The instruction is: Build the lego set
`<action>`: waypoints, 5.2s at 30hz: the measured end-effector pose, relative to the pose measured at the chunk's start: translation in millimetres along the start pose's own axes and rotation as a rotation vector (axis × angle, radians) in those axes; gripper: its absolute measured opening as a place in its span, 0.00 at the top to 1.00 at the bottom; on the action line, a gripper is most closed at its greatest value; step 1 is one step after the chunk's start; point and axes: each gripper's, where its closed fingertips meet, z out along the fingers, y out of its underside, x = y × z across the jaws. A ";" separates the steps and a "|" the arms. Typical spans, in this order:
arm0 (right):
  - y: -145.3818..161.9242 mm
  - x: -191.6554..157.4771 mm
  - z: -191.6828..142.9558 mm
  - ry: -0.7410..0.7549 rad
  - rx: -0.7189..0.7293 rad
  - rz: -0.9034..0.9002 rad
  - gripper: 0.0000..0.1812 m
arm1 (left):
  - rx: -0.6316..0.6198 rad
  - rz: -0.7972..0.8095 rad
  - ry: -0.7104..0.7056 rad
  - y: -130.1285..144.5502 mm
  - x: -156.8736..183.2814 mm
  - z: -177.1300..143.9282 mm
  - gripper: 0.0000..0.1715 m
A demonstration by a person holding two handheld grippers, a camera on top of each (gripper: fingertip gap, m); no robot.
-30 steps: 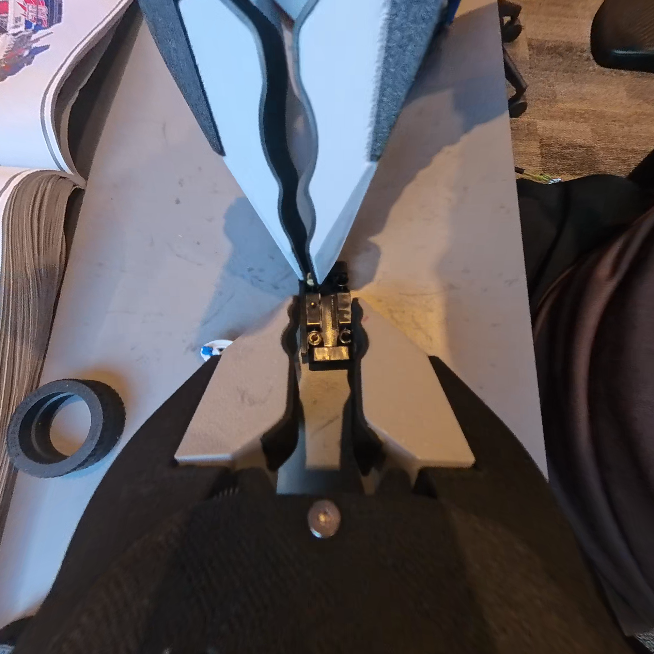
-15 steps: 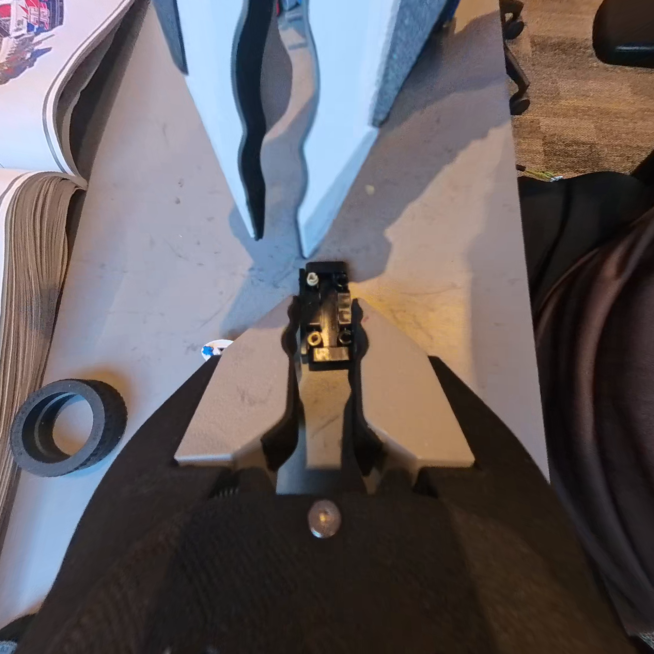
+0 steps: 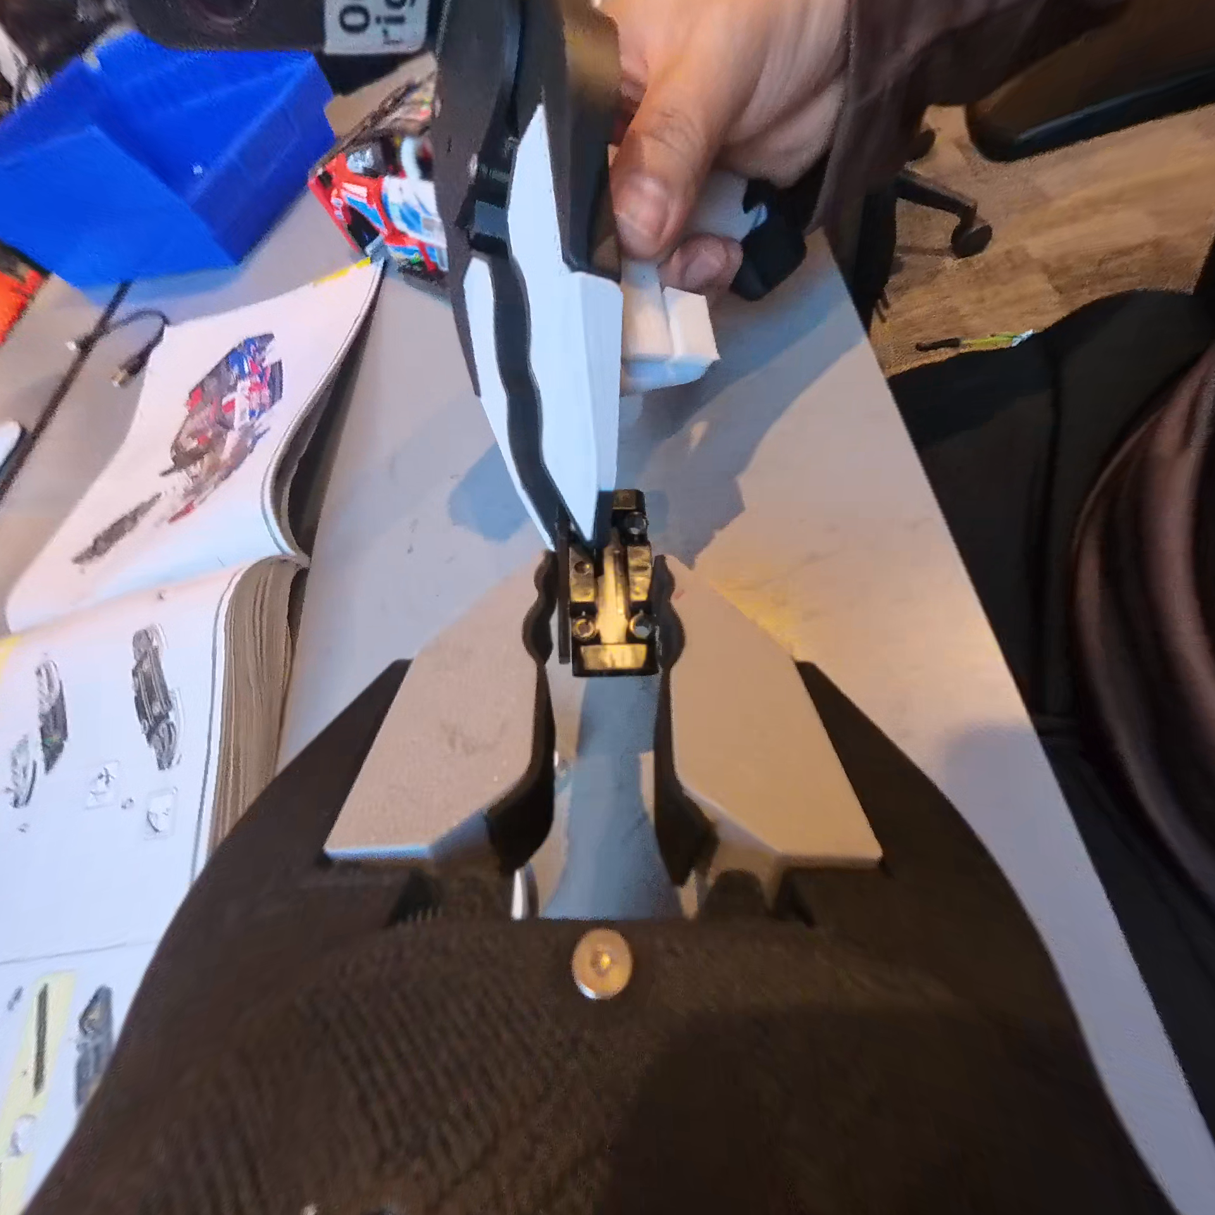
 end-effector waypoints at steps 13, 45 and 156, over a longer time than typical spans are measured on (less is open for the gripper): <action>-19.7 -3.9 -20.0 0.200 0.288 -0.261 0.92 | 0.046 -0.105 -0.121 -7.4 -25.6 -6.7 0.78; -28.9 -2.5 -16.7 0.476 0.157 -0.661 0.93 | 0.061 -0.376 0.000 -10.2 -23.4 -10.2 0.97; -19.5 32.7 -20.8 0.340 0.156 -0.240 1.00 | -0.358 0.569 -0.410 33.3 -17.0 17.1 0.96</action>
